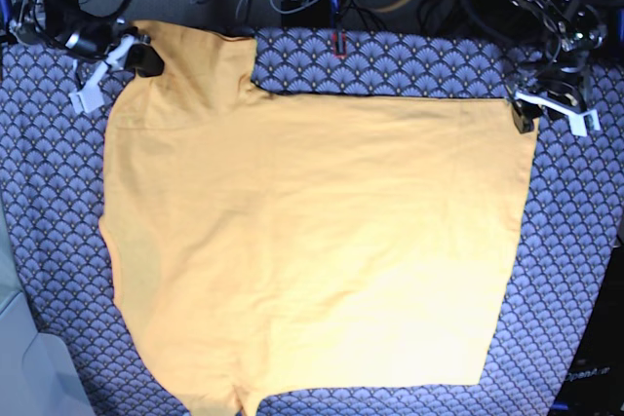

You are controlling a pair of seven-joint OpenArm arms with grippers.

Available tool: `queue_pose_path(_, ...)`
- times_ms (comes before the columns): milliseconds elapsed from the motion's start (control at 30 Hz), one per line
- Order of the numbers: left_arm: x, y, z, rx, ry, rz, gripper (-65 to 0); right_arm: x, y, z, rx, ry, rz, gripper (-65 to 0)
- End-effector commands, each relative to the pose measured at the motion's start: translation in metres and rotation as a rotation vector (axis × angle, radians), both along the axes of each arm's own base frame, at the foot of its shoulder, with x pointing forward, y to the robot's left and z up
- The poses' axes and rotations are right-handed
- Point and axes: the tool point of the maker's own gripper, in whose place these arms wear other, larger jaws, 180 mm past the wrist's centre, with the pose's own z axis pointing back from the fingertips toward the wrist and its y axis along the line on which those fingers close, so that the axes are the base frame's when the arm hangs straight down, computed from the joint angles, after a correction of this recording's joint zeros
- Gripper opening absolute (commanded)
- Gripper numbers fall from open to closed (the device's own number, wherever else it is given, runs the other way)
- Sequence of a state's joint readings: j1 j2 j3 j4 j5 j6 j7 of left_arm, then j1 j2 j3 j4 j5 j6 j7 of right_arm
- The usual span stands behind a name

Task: Fold the T-shirt properly
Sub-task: 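Move the left gripper to the opposite shoulder edge and grasp it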

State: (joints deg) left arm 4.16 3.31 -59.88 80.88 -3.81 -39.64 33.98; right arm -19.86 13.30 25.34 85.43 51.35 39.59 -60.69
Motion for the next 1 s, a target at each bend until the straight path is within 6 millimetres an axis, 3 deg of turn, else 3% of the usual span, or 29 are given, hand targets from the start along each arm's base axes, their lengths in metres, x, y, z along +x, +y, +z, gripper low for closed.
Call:
queue_pose_path(0,-0.019,-0.011,-0.017,-0.021,0.088,-0.019,-25.0,-0.004,-0.003,-0.001,-0.026,0.016,0.027,-65.0)
queue_pose_path(167,-0.039,-0.013,-0.026,-0.024,0.128,-0.018,-39.5,-0.004,-0.003,-0.002,-0.025,0.016,0.026,-65.0)
queue_pose_path(267,-0.044,-0.015,-0.034,-0.044,0.148,-0.017,-44.1,-0.005,-0.001,-0.002,-0.022,0.017,0.028,-65.0)
queue_pose_path(433,-0.040,-0.013,-0.035,-0.039,0.154,-0.032,-45.1,-0.004,0.002,-0.002,-0.020,0.018,0.039,-65.0)
queue_pose_path(600,-0.027,-0.032,-0.036,-0.041,0.155,-0.113,-45.1,-0.005,0.001,-0.002,-0.023,0.020,0.042,-65.0)
queue_pose_path(967,-0.031,-0.040,-0.040,-0.060,0.163,-0.113,-45.1,-0.005,0.000,-0.002,-0.025,0.020,0.042,-65.0)
